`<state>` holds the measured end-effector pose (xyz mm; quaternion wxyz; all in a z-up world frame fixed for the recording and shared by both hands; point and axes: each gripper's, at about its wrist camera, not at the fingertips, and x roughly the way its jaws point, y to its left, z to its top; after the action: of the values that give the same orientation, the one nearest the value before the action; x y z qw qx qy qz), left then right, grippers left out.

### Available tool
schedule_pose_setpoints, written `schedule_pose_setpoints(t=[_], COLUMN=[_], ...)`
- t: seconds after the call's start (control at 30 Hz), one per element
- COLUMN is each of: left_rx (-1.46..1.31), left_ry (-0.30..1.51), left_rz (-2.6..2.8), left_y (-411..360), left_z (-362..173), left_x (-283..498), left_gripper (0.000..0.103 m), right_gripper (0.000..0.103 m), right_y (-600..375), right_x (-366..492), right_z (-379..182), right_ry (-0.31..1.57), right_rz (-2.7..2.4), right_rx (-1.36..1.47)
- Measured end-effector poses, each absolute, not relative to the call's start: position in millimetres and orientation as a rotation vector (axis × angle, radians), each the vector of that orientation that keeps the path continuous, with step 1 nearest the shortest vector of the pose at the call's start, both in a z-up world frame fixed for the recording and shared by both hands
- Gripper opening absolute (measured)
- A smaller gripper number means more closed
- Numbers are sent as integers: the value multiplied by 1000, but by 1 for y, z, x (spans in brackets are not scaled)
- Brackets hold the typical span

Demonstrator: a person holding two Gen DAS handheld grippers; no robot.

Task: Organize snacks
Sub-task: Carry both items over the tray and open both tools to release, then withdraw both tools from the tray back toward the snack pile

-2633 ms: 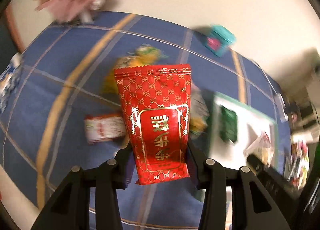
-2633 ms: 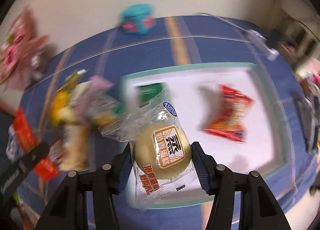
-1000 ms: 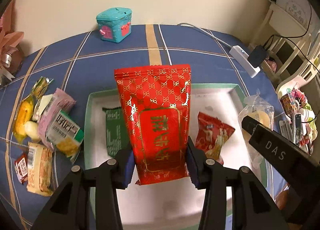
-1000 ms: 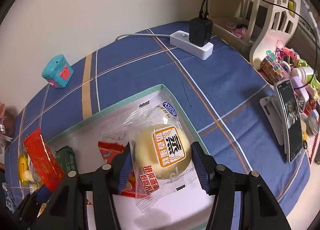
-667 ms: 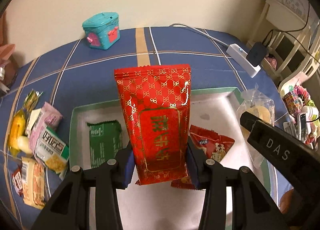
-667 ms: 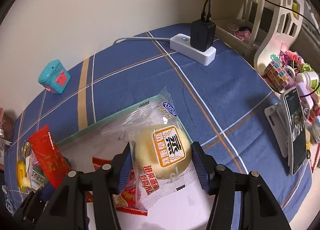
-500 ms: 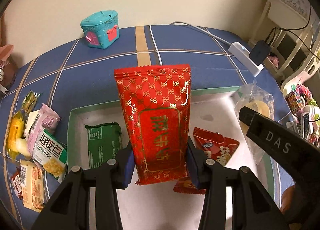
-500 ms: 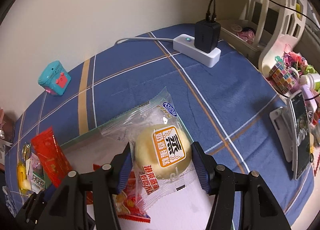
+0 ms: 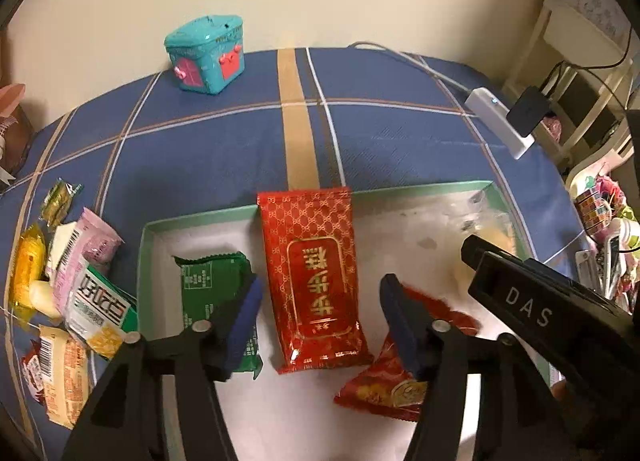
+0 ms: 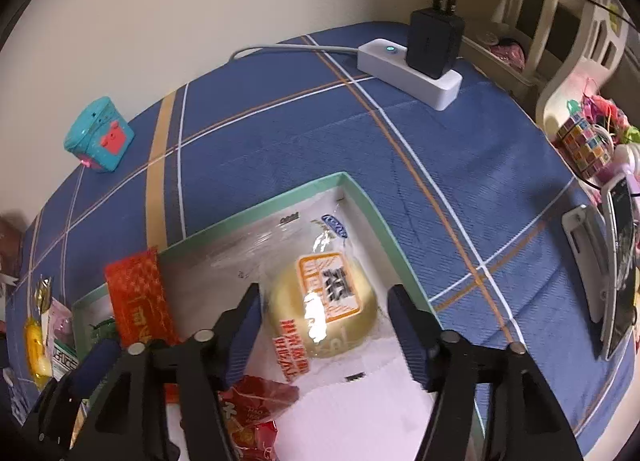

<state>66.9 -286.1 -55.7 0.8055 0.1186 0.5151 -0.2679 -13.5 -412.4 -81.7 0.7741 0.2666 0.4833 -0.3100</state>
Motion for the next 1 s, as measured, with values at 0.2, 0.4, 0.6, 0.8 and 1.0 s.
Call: schedule_pose_setpoints(t=[0.2, 0.4, 0.6, 0.8, 1.0], left_rx=[249, 227, 200, 188, 198], left_ry=[1127, 1124, 1113, 1092, 1087], left_rz=[-529, -468, -420, -399, -367], left_y=[-275, -256, -240, -234, -230], left_z=[-41, -35, -31, -22, -12], left_x=[72, 83, 92, 98, 104], left_gripper=[75, 88, 99, 102, 102], right_gripper=[81, 97, 103, 103, 103], right_y=[-420, -422, -416, -406, -392], right_x=[-21, -28, -26, -25, -19], right_z=[-67, -55, -43, -36, -38], right_ry=[1086, 1095, 1081, 1073, 1091], right_rz=[-694, -695, -679, -672, -630], right_rx=[598, 608, 574, 535, 496])
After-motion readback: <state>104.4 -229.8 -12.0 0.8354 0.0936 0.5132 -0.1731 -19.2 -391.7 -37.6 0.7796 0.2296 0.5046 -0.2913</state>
